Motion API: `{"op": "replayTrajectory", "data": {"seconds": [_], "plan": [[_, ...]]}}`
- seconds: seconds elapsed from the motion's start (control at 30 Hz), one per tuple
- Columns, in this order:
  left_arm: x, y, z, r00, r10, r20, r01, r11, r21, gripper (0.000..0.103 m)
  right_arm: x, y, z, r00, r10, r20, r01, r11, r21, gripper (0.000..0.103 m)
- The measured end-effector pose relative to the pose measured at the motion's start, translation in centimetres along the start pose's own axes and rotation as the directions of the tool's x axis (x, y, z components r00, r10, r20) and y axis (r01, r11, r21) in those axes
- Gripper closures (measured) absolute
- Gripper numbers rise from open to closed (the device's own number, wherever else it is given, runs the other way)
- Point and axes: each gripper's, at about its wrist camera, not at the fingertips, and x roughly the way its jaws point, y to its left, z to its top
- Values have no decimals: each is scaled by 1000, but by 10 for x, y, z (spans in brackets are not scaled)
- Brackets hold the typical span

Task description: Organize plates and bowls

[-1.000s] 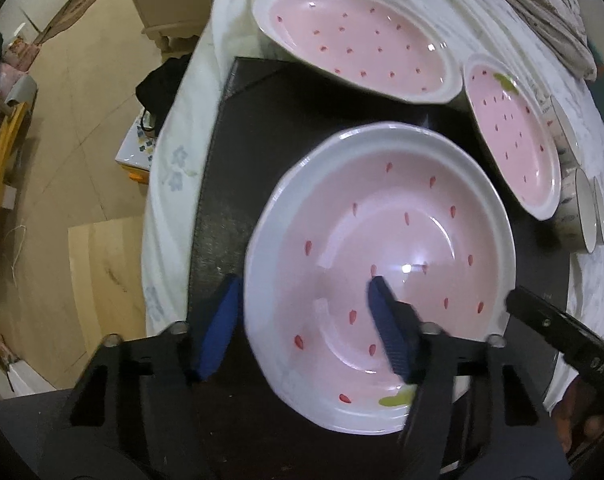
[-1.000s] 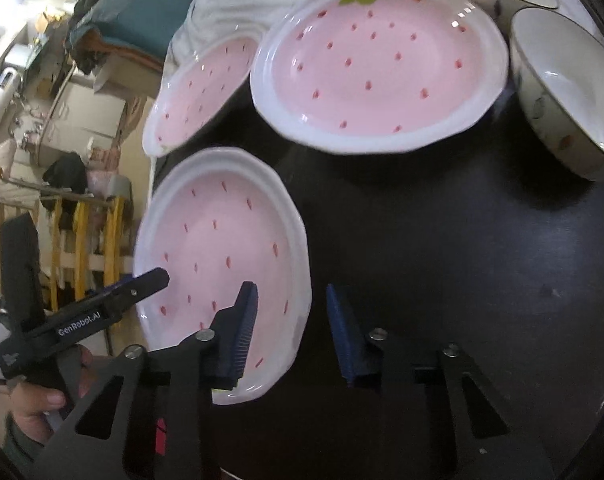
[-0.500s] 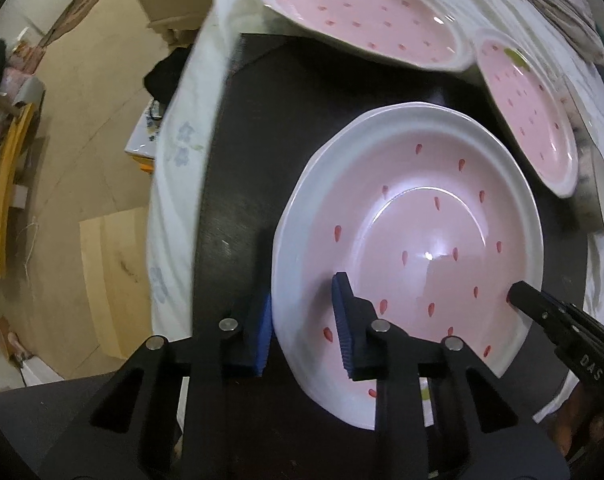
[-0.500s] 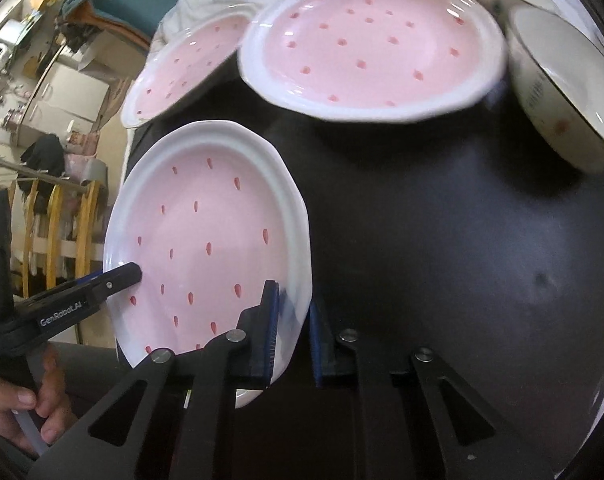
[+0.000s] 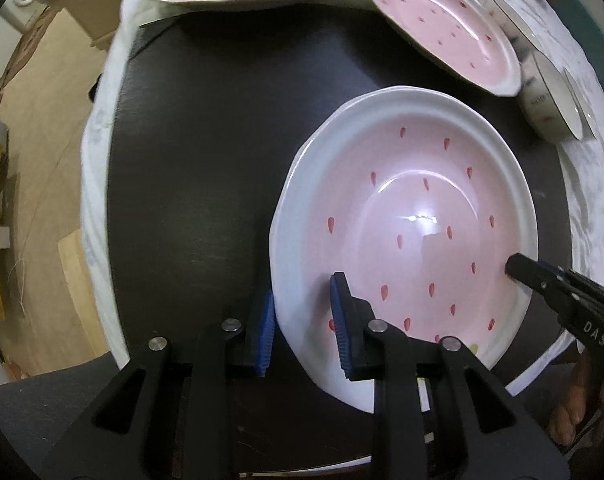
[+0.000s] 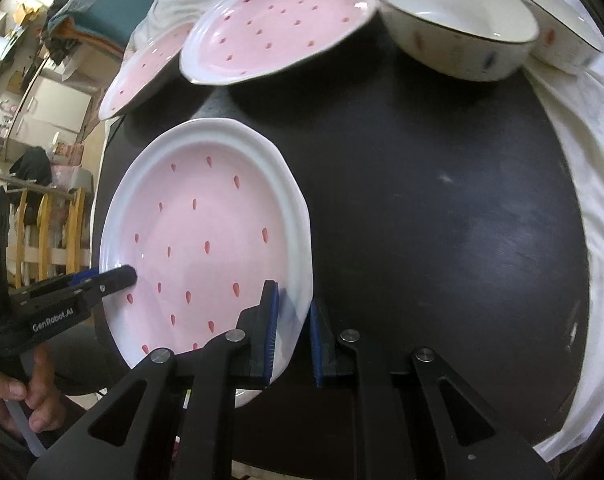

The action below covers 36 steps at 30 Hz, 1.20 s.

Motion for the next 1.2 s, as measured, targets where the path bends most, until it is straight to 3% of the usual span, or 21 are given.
{"op": "replayTrajectory", "data": {"seconds": [0.37, 0.7, 0.9, 1.0, 1.17, 1.2], "plan": [[7, -12, 11, 999, -21, 25, 21, 1000, 19, 82, -10, -20, 2, 998, -49, 31, 47, 998, 45, 87], [3, -3, 3, 999, -29, 28, 27, 998, 48, 82, -6, -9, 8, 994, -105, 22, 104, 994, 29, 82], [-12, -11, 12, 996, -11, 86, 7, 999, 50, 81, -4, -8, 16, 992, -122, 12, 121, 991, 51, 78], [-21, -4, 16, 993, -21, 117, 19, 1000, 17, 70, -10, -9, 22, 992, -121, 31, 118, 990, 74, 78], [-40, 4, 33, 982, -27, 184, 38, 998, -52, 33, -25, -10, 37, 987, -139, 81, 130, 986, 105, 77], [-43, 4, 37, 981, -21, 191, 33, 998, -60, 31, -27, -11, 40, 988, -129, 86, 119, 986, 115, 77]]}}
